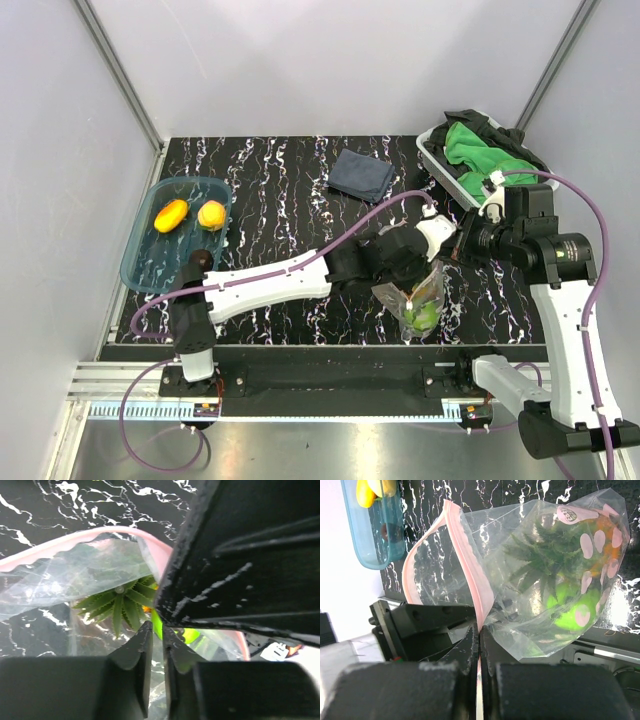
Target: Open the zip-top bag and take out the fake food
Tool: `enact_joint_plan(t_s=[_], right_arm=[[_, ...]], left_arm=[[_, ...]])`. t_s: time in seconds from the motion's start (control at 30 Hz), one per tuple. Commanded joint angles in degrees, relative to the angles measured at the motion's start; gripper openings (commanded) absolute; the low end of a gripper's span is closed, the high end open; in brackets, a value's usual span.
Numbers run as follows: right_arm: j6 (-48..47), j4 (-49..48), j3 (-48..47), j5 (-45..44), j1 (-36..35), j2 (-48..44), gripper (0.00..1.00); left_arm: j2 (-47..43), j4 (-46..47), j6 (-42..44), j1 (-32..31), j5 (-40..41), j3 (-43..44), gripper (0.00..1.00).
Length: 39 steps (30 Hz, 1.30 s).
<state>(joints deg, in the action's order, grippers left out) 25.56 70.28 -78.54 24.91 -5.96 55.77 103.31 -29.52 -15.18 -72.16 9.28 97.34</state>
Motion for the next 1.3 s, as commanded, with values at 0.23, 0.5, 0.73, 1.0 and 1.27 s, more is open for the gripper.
enact_joint_plan(t_s=[0.23, 0.5, 0.73, 1.0, 1.27], right_arm=[[1.3, -1.7, -1.5, 2.1, 0.1, 0.2, 0.0], [0.9, -0.8, -1.5, 1.7, 0.0, -0.1, 0.0], [1.0, -0.8, -0.4, 1.6, 0.1, -0.9, 0.0], [0.5, 0.4, -0.6, 1.0, 0.1, -1.2, 0.0], [-0.4, 0.8, -0.5, 0.7, 0.2, -1.3, 0.0]], left_arm=[[2.1, 4.6, -0.8, 1.3, -1.6, -1.0, 0.17], [2.7, 5.3, -1.6, 1.5, 0.0, -3.7, 0.34], [4.3, 5.3, -2.0, 2.0, 0.7, -5.7, 0.59], [8.1, 6.5, -1.0, 4.0, 1.2, -4.0, 0.49], [8.3, 6.4, 3.2, 4.5, -0.2, -1.2, 0.05]])
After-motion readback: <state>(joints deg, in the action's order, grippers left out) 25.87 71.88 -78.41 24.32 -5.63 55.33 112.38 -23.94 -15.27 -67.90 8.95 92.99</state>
